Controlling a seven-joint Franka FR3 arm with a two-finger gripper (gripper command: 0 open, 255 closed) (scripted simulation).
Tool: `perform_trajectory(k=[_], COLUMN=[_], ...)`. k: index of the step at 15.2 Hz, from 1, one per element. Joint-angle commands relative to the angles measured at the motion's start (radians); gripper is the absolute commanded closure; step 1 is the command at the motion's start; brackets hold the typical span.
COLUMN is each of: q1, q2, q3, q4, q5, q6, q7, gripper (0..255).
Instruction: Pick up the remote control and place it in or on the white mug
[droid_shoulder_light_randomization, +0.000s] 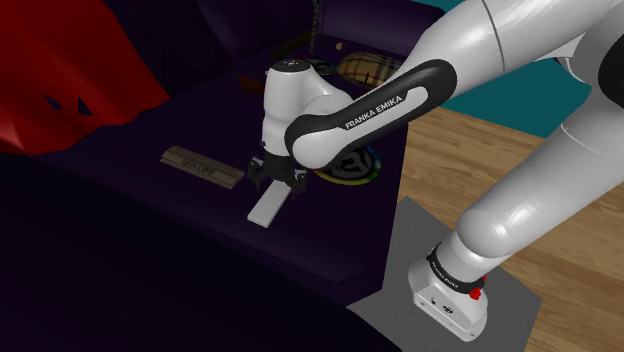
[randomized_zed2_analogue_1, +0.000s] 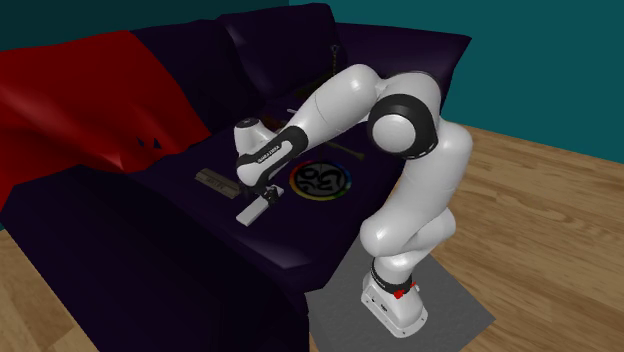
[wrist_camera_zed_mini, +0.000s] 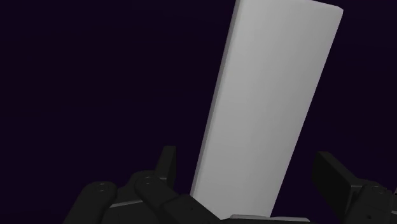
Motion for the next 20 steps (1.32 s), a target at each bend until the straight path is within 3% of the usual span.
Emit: perform_trajectory(k=[1, 7, 8, 17, 20], q1=[0.000, 0.000, 0.000, 0.000, 0.000], q2=[0.008, 0.008, 0.008, 0.008, -0.031], q3=[0.000, 0.000, 0.000, 0.000, -0.002], q4=[-0.003, -0.003, -0.003, -0.003, 0.011], q5=[-0.008, -0.008, -0.008, -0.008, 0.029], q6=[0.010, 0.010, 0.010, 0.010, -0.033], q7=[0.005, 0.005, 0.005, 0.005, -0.022], gripper=[0, 0, 255, 255, 255])
